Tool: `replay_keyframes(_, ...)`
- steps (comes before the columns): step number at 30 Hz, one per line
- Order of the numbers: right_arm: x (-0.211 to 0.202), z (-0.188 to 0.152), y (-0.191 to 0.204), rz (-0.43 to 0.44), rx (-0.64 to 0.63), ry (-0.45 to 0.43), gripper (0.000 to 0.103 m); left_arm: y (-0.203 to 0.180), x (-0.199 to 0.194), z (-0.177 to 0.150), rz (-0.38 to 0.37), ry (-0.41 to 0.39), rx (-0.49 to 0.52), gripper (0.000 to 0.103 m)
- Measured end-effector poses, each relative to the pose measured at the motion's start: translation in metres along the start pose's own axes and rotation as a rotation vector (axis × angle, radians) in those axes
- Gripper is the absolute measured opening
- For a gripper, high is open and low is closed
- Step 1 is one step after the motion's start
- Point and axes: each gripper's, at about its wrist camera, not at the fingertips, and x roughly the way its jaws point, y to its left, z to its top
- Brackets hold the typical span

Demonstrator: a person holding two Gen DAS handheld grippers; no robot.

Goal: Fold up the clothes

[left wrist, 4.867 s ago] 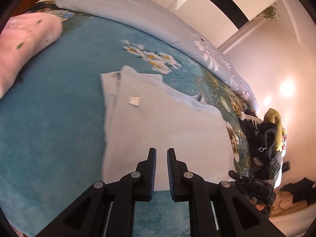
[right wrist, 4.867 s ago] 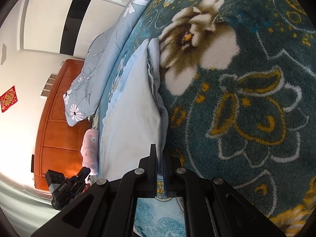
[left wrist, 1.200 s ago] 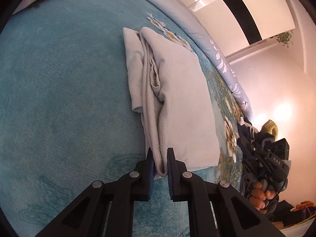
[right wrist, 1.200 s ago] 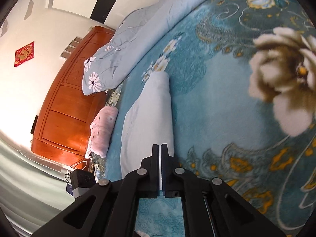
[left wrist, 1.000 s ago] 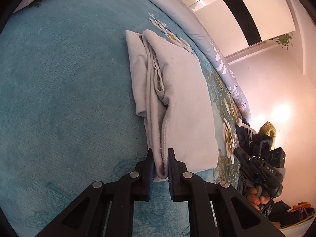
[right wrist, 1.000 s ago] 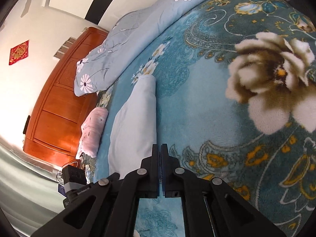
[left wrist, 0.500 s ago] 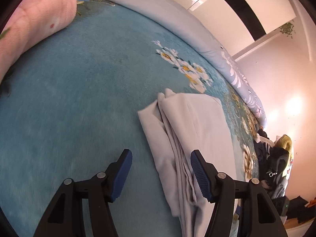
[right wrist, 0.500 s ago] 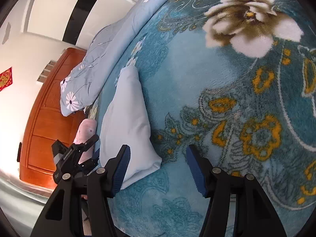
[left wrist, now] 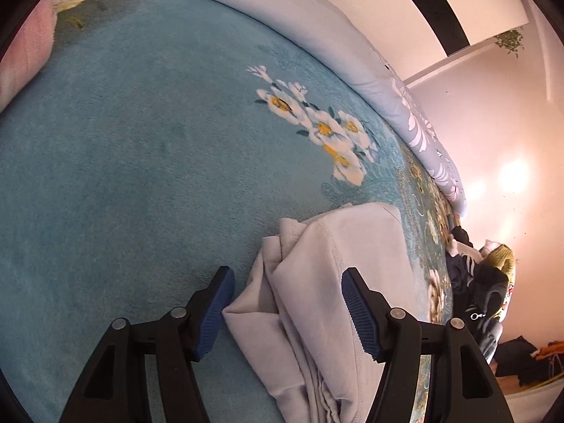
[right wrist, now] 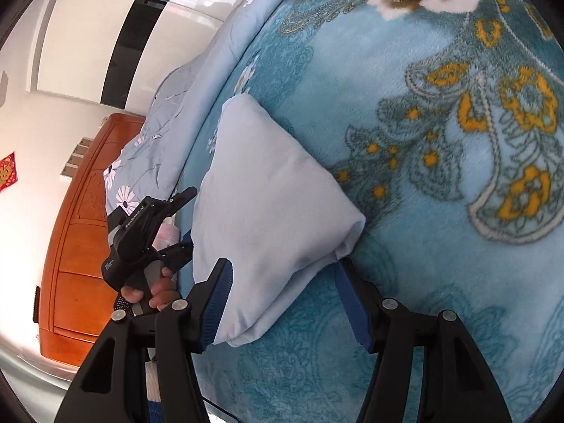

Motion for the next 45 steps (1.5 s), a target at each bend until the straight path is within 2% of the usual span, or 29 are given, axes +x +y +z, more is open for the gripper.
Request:
replay_keyframes(4,0.008,-0.014,0.000,0.047,0.041,0.037,0.063,0.001,0.001,0.000,-0.024,-0.003,0.004,0.067)
replay_keyframes(10,0.018,-0.001,0.011,0.072,0.032,-0.017,0.063,0.008,0.000,-0.003,-0.077,-0.019,-0.036,0.067)
replay_keyframes(12,0.024,0.003,0.011,0.083,0.043,-0.019,0.058,0.009,-0.001,-0.003,-0.087,-0.025,-0.042,0.067)
replay_keyframes(14,0.028,0.006,0.008,0.081,0.049,-0.021,0.040,0.010,-0.001,-0.004,-0.096,-0.022,-0.049,0.067)
replay_keyframes(15,0.028,0.008,0.004,0.080,0.062,-0.015,0.026,0.011,-0.002,-0.004,-0.099,-0.020,-0.050,0.067)
replay_keyframes(17,0.028,0.013,-0.004,0.093,0.088,0.006,0.011,0.011,-0.004,-0.006,-0.104,-0.016,-0.052,0.067)
replay_keyframes(20,0.021,0.021,-0.004,0.134,0.070,0.023,0.008,0.012,-0.006,-0.010,-0.110,-0.010,-0.061,0.067)
replay_keyframes(24,-0.009,0.039,0.008,0.163,-0.025,-0.003,0.006,0.011,-0.012,-0.022,-0.134,0.013,-0.070,0.067)
replay_keyframes(29,-0.067,0.084,0.002,0.060,-0.153,-0.050,0.005,0.001,-0.017,-0.036,-0.177,0.046,-0.057,0.067)
replay_keyframes(32,-0.085,0.107,-0.005,0.000,-0.208,-0.044,0.003,-0.015,-0.009,-0.037,-0.156,0.058,-0.018,0.067)
replay_keyframes(34,-0.091,0.113,-0.013,-0.006,-0.178,-0.050,0.003,-0.023,-0.003,-0.033,-0.098,0.037,0.009,0.067)
replay_keyframes(36,-0.099,0.109,-0.024,0.025,-0.158,-0.056,0.003,-0.027,0.003,-0.027,-0.058,0.027,0.017,0.067)
replay_keyframes(40,-0.101,0.097,-0.036,0.041,-0.133,-0.054,0.006,-0.028,0.018,-0.018,-0.034,0.068,0.037,0.067)
replay_keyframes(41,-0.097,0.094,-0.039,0.050,-0.117,-0.041,0.012,-0.030,0.020,-0.016,-0.034,0.075,0.051,0.067)
replay_keyframes(42,-0.094,0.092,-0.042,0.066,-0.099,-0.029,0.033,-0.032,0.021,-0.014,-0.041,0.085,0.062,0.067)
replay_keyframes(44,-0.086,0.087,-0.047,0.098,-0.069,-0.011,0.058,-0.035,0.026,-0.010,-0.077,0.118,0.072,0.067)
replay_keyframes(45,-0.082,0.084,-0.048,0.114,-0.060,-0.003,0.058,-0.036,0.029,-0.008,-0.094,0.133,0.073,0.067)
